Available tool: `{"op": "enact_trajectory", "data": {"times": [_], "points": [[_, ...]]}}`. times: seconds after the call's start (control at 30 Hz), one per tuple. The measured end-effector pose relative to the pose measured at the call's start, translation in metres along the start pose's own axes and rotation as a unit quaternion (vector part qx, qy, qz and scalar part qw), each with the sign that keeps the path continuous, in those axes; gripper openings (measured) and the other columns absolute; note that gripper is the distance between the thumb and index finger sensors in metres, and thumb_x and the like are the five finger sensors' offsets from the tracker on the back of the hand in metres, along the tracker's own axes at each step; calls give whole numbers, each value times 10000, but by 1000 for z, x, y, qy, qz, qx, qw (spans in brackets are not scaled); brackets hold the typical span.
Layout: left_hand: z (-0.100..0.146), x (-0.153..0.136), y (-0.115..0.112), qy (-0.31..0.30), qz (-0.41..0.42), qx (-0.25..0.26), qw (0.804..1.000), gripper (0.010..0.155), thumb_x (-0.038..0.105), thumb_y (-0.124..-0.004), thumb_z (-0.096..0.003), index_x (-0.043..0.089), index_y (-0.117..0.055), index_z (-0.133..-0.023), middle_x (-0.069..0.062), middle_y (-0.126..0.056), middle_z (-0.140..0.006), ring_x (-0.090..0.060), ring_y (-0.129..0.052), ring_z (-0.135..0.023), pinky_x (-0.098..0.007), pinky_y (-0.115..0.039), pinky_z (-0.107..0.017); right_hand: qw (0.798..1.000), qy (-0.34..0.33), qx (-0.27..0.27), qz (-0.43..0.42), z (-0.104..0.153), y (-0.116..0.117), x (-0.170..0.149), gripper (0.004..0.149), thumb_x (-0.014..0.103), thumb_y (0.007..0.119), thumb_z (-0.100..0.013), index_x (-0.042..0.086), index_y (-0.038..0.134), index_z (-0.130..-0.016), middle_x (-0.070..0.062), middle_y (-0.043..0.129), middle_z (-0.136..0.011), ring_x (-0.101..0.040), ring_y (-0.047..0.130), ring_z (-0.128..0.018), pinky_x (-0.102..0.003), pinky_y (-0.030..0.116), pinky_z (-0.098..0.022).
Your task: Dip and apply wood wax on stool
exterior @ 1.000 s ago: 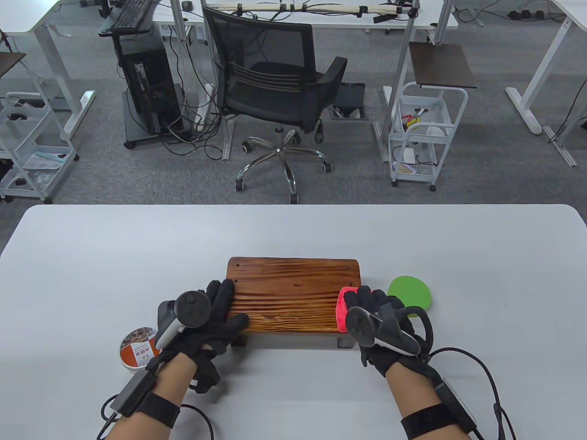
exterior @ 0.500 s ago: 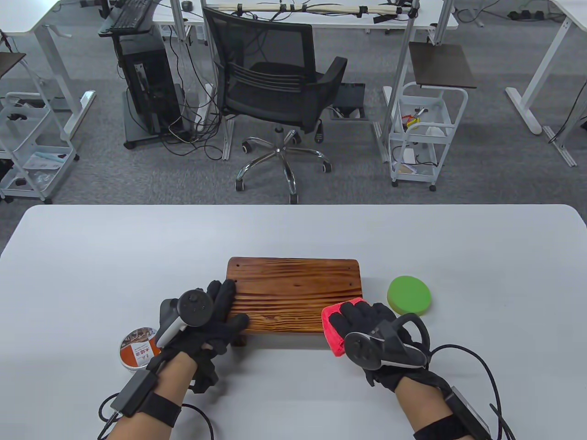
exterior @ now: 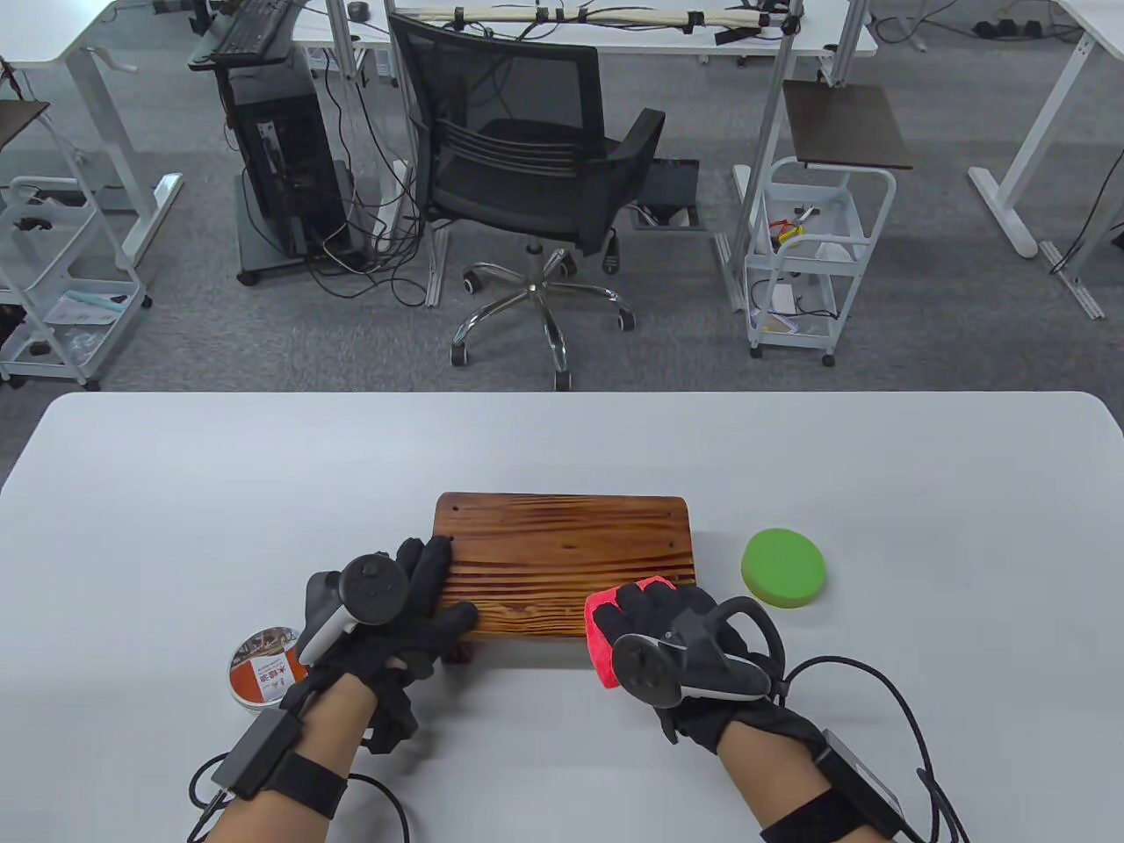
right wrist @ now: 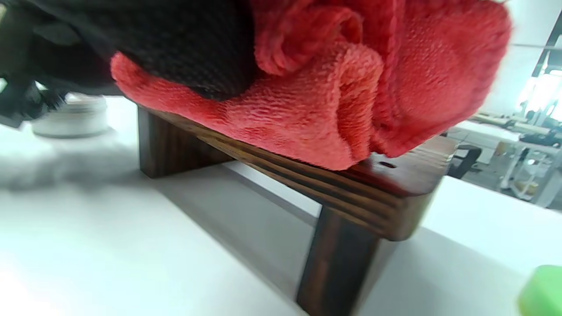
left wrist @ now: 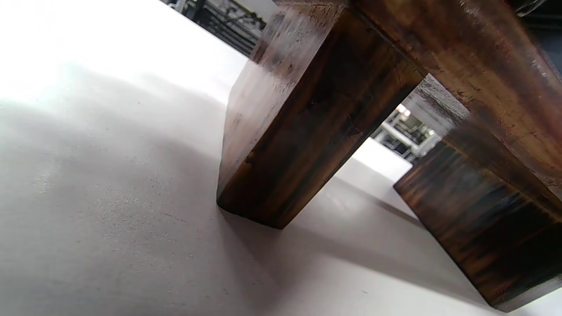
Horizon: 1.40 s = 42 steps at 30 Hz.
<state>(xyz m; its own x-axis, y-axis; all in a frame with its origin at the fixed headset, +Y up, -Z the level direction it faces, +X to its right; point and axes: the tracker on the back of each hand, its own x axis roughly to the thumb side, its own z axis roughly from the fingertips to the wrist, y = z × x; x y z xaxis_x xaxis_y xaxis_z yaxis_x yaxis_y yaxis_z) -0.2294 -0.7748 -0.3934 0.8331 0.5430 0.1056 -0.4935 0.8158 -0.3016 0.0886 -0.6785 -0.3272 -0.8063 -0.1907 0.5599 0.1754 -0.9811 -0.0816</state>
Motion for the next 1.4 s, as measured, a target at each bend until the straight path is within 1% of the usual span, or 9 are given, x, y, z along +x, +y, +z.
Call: {"op": "enact_trajectory", "data": {"times": [0.23,0.33,0.5,0.6,0.8,0.9,1.1,1.3,1.4], "points": [[0,0,0,0,0,-1,1000,1033,818,-637,-437,360,-83,-1179,-167,-86,-1280,-567,-21,-1090,-855,-188,-673,994,103,21,-15,-15,3,-32,678,381,889,-456,262,632,-1071,-106,670,-1113,-415,736,-976,-625,652,-683],[0,0,0,-1,4,-1,1000,1034,817,-643,-436,363,-84,-1179,-167,-88,-1281,-568,-22,-1090,-856,-188,-672,997,69,23,-16,-17,1,-17,674,367,899,-457,233,644,-1066,-125,672,-1103,-408,744,-968,-604,668,-682],[0,0,0,-1,6,-2,1000,1034,815,-644,-438,363,-82,-1178,-171,-86,-1279,-568,-20,-1090,-856,-185,-672,997,-50,0,-52,-15,-4,13,670,369,904,-447,264,650,-1058,-93,669,-1108,-380,740,-984,-601,663,-696],[0,0,0,-1,6,-2,1000,1032,815,-644,-439,364,-84,-1178,-168,-85,-1280,-568,-20,-1090,-856,-186,-672,998,-38,6,-41,-18,-4,5,671,385,894,-446,293,640,-1060,-74,669,-1112,-363,754,-983,-596,670,-694],[0,0,1,-2,7,-3,1000,1028,814,-645,-438,370,-87,-1178,-168,-88,-1280,-566,-22,-1091,-856,-185,-671,998,57,5,-35,-29,2,-25,670,369,898,-448,276,647,-1062,-98,683,-1105,-386,774,-959,-594,685,-674],[0,0,1,-2,11,-2,1000,1027,814,-647,-437,374,-89,-1178,-171,-88,-1280,-566,-19,-1091,-857,-183,-672,998,46,10,-42,-31,1,-18,666,361,904,-450,256,656,-1059,-117,682,-1099,-396,777,-949,-589,689,-670],[0,0,0,-2,12,-2,1000,1029,815,-646,-437,373,-86,-1178,-175,-88,-1279,-566,-19,-1091,-857,-183,-671,995,-50,-1,-84,-27,-1,6,662,365,910,-445,276,664,-1053,-96,664,-1109,-380,745,-978,-622,644,-699],[0,-1,1,-4,12,-3,1000,1028,813,-648,-437,371,-90,-1179,-183,-107,-1282,-566,-18,-1091,-858,-181,-670,998,38,11,-49,-41,-3,-18,665,379,900,-447,294,655,-1059,-86,687,-1107,-378,767,-969,-638,637,-692],[0,-1,1,-3,15,-4,1000,1027,813,-649,-437,375,-88,-1178,-183,-106,-1282,-565,-18,-1092,-858,-179,-670,997,39,17,-63,-45,-3,-15,662,372,904,-450,280,661,-1059,-98,685,-1105,-385,768,-964,-640,637,-689]]}}
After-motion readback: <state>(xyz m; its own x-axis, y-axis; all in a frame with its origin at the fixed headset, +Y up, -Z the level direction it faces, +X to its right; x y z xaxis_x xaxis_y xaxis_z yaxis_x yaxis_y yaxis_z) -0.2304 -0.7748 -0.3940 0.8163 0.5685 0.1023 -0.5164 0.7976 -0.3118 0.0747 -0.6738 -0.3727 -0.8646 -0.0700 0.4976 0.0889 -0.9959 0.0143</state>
